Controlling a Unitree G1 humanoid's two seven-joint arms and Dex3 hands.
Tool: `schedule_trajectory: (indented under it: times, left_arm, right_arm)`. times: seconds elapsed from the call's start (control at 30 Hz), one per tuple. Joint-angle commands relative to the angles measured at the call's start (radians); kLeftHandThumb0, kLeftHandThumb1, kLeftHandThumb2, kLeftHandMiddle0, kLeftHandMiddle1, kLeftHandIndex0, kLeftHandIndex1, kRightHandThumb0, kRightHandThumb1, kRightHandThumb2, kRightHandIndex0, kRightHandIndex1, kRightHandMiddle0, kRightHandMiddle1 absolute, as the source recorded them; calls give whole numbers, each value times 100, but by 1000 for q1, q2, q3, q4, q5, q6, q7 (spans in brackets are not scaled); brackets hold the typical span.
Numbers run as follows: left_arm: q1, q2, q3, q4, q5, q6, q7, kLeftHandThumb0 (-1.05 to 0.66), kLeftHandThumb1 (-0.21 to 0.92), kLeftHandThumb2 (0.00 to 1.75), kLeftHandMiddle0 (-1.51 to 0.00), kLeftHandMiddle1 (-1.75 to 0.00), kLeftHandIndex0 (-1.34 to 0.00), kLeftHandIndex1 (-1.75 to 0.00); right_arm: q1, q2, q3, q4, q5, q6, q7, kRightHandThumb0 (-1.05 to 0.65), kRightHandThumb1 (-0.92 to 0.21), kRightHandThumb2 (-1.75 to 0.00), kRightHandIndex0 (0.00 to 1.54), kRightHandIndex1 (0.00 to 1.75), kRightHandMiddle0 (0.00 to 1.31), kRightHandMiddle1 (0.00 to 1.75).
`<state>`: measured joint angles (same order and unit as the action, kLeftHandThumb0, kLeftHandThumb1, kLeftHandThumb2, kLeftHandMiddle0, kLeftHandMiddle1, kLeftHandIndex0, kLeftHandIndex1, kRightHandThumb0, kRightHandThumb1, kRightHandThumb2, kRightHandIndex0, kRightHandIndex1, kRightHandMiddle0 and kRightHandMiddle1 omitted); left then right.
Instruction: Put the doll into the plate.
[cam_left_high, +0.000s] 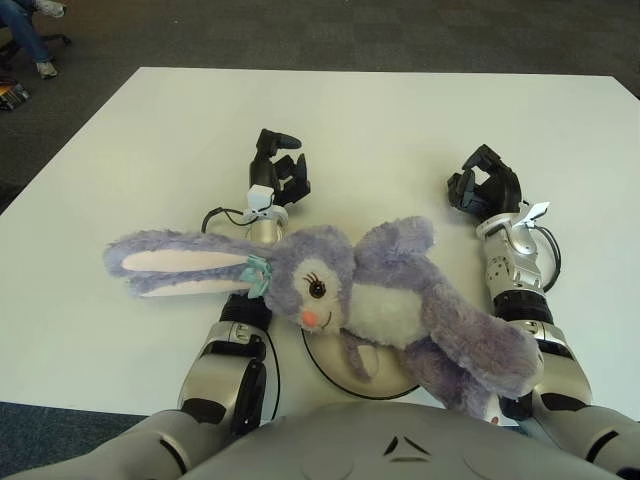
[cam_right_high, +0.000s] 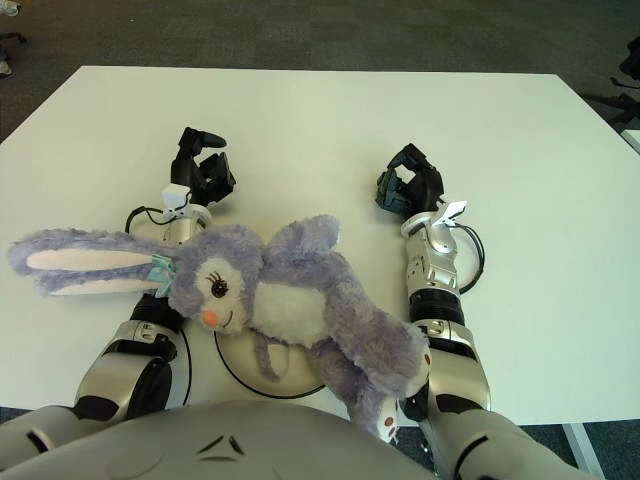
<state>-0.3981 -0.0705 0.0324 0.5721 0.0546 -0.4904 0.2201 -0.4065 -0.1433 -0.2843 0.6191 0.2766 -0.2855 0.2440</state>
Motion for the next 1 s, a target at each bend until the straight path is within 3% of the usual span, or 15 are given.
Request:
schedule_trajectory:
  times: [0.0, 0.97]
  left_arm:
    - [49, 9, 6, 58, 0, -22, -13, -38, 67, 87, -98, -175, -35, -175]
    - [46, 2, 17, 61, 4, -26, 7, -39, 63, 92, -101, -175, -37, -175]
  right_arm:
    - [55, 10, 19, -12, -25, 0, -7, -51, -25, -141, 125, 175, 67, 175]
    - [93, 20, 44, -99, -20, 62, -40, -49, -29, -135, 126, 175, 63, 175]
